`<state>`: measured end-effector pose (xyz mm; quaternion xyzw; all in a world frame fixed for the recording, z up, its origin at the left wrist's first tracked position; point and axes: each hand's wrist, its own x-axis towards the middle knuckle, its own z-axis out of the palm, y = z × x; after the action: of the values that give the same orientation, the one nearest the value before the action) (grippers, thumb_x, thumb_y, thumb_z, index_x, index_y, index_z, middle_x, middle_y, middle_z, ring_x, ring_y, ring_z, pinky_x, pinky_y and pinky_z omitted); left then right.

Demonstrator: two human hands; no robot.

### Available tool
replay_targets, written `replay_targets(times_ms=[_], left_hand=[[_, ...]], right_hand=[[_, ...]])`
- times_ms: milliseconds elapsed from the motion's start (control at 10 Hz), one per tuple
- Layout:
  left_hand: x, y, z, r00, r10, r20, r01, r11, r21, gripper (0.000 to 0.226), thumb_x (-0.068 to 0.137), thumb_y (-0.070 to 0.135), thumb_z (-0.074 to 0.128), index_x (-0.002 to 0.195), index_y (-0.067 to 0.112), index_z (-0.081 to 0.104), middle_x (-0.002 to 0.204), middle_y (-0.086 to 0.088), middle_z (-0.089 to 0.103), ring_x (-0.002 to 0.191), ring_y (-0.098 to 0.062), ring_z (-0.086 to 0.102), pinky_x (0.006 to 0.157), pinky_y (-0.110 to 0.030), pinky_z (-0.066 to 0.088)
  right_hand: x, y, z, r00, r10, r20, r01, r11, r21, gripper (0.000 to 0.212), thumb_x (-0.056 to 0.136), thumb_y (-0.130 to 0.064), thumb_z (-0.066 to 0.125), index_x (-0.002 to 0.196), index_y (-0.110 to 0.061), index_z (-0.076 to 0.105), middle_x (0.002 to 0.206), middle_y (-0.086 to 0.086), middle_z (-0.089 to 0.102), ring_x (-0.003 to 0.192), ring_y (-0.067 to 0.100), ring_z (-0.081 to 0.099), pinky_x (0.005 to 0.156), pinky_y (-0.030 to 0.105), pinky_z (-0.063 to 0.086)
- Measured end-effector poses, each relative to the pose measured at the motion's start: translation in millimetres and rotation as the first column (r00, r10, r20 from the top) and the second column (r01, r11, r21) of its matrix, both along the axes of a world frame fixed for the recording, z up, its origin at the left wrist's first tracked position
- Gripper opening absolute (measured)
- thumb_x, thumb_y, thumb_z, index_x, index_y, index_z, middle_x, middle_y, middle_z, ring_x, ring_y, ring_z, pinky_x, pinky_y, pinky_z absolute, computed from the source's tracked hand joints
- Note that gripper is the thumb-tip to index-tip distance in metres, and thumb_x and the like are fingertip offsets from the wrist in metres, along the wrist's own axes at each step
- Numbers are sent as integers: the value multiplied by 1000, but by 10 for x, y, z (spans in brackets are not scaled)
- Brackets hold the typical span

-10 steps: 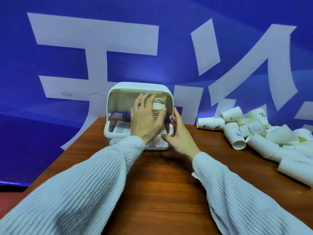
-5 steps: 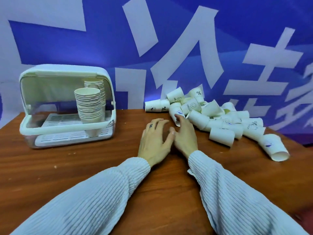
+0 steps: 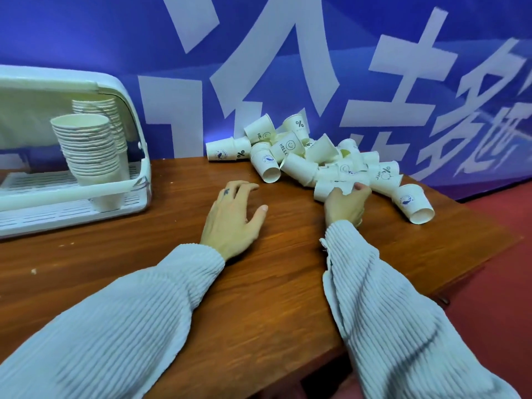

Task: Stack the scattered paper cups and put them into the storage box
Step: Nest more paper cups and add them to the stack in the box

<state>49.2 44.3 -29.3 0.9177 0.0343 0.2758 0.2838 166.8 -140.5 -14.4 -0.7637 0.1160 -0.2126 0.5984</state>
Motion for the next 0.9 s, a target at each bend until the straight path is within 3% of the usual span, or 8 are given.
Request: replay_targets(times_ms=[100,200,300,400,500,600,700,900], left_hand=[[10,26,-49,1000,-1,27,1,1000,6,64,91,54,61,147,29,43,148,6,40,134,-16,41,109,-45,44],[-22,7,-43,999,-40,36,34,986,163,94,79,60,70,157,32,26,156,3,34,142,-20,34,114,-40,35],[-41,-17,-58,999,-46,26,40,976,215,100,82,47,70,162,29,13,158,-3,35,138,-26,44,108,-42,42],[-47,49,-53,998,52,39,-53,998,35,87,88,42,66,160,26,21,152,0,37,133,-24,49,102,-41,46],[-51,108,-8,995,101,27,-97,987,-129,86,89,43,70,159,28,21,152,3,33,132,-23,49,102,-39,44],[-37,148,-3,994,104,17,-98,969,-226,86,90,42,71,158,31,21,154,5,30,131,-22,50,99,-30,37],[-10,154,-36,997,80,8,-76,968,-238,86,90,42,70,158,33,19,156,7,28,132,-21,49,97,-27,32],[19,132,-6,994,93,48,-76,956,-284,89,90,46,71,160,32,16,158,5,35,138,-19,44,107,-32,35]], right_hand=[[-107,121,38,998,33,47,-39,991,128,40,93,-22,57,133,-26,55,133,3,64,121,27,59,107,45,45],[-366,382,-8,907,375,190,-394,916,72,28,83,-20,57,109,-25,66,103,-1,71,95,16,66,88,39,56],[-605,600,-111,686,702,192,-680,712,-177,25,85,-24,59,106,-21,73,97,-8,75,92,6,69,83,25,53],[-452,739,-56,717,640,277,-579,768,-274,24,92,-32,60,110,-23,74,108,-10,74,106,8,67,95,28,52],[-29,782,2,869,384,312,-240,878,-413,39,90,-23,60,128,-21,67,130,-1,66,127,22,56,111,40,42],[455,730,-119,965,168,203,18,726,-687,72,86,-20,63,155,-16,41,163,9,38,155,30,25,126,46,18],[838,664,-271,998,54,-16,-44,555,-831,91,86,-24,66,164,-17,19,173,14,8,160,35,-3,128,51,0],[881,692,-280,994,75,83,18,619,-785,69,79,-23,78,143,-20,50,167,21,20,158,41,7,128,52,6]])
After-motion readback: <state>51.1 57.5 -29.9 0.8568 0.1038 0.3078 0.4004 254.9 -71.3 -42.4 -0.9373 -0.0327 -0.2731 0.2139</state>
